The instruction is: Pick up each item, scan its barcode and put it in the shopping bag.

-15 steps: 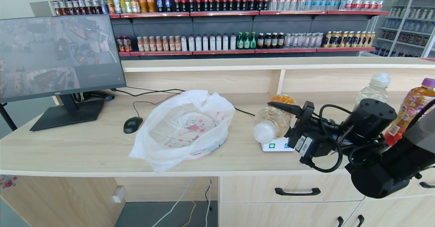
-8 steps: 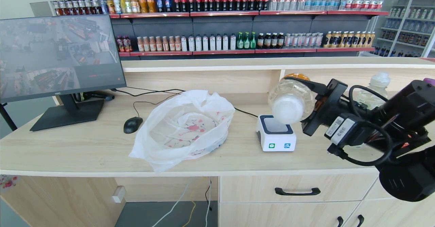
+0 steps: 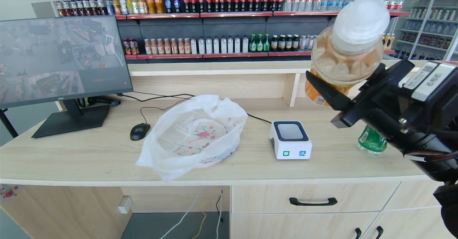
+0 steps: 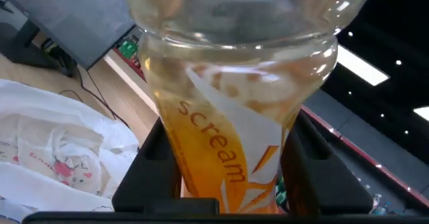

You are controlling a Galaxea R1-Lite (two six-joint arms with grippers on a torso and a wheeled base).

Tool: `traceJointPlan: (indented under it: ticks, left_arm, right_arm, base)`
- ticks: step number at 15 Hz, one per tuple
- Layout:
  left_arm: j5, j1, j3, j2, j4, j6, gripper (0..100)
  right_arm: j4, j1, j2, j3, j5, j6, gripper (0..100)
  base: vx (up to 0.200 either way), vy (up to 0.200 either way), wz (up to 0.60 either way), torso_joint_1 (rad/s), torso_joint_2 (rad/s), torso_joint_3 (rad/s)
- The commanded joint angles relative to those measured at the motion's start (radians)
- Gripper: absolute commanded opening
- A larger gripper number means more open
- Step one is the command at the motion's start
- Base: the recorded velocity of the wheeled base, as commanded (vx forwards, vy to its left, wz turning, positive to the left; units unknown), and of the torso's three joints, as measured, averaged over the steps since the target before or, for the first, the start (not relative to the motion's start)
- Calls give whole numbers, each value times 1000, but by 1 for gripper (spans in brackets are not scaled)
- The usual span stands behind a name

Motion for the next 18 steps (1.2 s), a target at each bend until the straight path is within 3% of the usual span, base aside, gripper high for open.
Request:
traceJointPlan:
  ticks: [1, 11, 15, 18]
  left_arm:
    - [0, 0, 0, 0, 0, 0, 100]
    - [0, 0, 0, 0, 0, 0, 100]
    - [0, 0, -1, 0, 0, -2, 100]
    - [0, 0, 0, 0, 0, -2, 100]
  right_arm:
    - [-2, 31, -48, 27, -48, 63, 0]
    - [-2, 63, 10, 251, -266, 592, 0]
    - [-2, 66, 44, 204, -418, 641, 0]
    - [-2, 66, 55, 195, -419, 643, 0]
  base:
    - [0, 0, 0, 0, 0, 0]
    - [0, 0, 0, 0, 0, 0]
    - [0, 0, 0, 0, 0, 0]
    - [0, 200, 0, 1, 5, 4]
